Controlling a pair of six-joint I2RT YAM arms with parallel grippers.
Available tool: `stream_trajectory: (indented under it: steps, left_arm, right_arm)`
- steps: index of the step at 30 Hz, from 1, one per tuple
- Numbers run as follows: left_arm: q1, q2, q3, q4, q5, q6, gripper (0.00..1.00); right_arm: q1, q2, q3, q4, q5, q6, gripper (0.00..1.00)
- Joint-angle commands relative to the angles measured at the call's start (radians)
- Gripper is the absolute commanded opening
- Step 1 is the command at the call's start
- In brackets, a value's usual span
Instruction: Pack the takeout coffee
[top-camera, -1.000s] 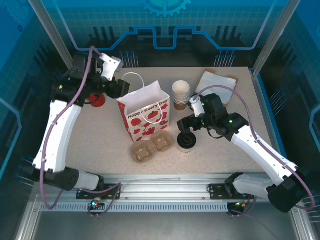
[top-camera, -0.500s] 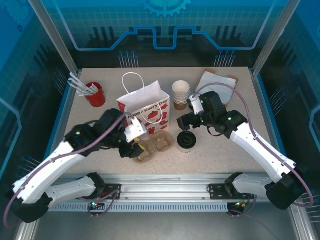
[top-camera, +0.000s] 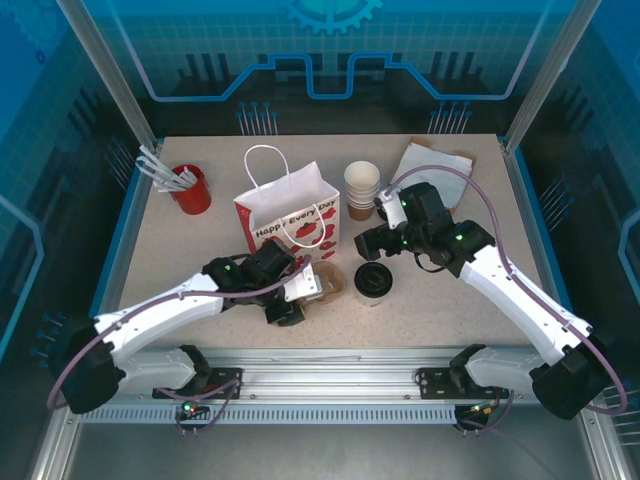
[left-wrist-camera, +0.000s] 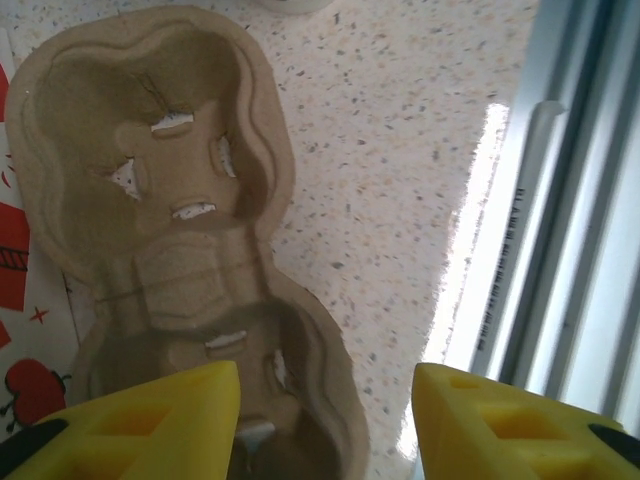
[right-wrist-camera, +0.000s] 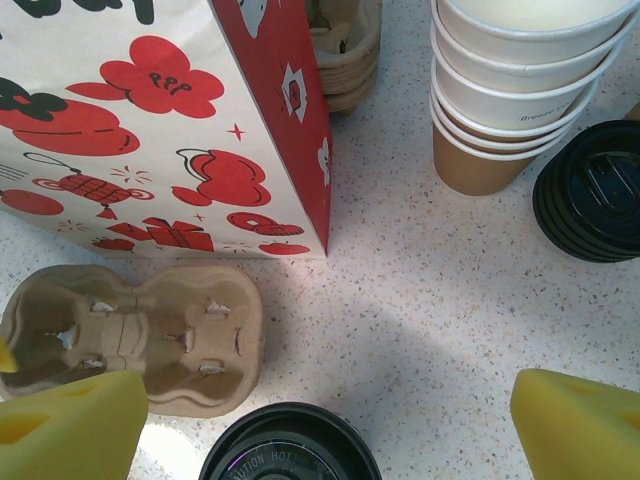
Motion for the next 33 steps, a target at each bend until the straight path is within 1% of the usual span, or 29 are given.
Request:
stream_trajectory:
  steps: [1, 3, 5, 11, 19, 28, 33]
  left_arm:
    - [-0.004, 0.067, -0.009, 0.116, -0.049, 0.000, 0.49]
    - [0.000, 0.117, 0.015, 0.114, -0.075, -0.027, 0.49]
    - [0.016, 0.165, 0.046, 0.099, -0.078, -0.069, 0.48]
    - [0.019, 0.247, 0.083, 0.081, -0.100, -0.129, 0.48]
    - [0.034, 0.278, 0.115, 0.069, -0.135, -0.166, 0.44]
    - [0.041, 0.320, 0.150, 0.026, -0.136, -0.177, 0.45]
    - [0.041, 0.339, 0.166, 0.011, -0.154, -0.179, 0.44]
  right_arm:
    - [-0.006, 0.003, -0.018, 0.017, -0.012, 0.001, 0.95]
    - [-0.006, -0.002, -0.024, 0.020, -0.015, 0.005, 0.95]
    - [-0.006, -0.012, -0.036, 0.026, -0.016, 0.008, 0.95]
    - [-0.007, -0.022, -0.052, 0.030, -0.022, 0.013, 0.95]
    - [-0.006, -0.021, -0.054, 0.038, -0.042, 0.024, 0.95]
    - [-0.004, -0.024, -0.050, 0.031, -0.045, 0.025, 0.95]
    - [-0.003, -0.028, -0.052, 0.031, -0.051, 0.029, 0.95]
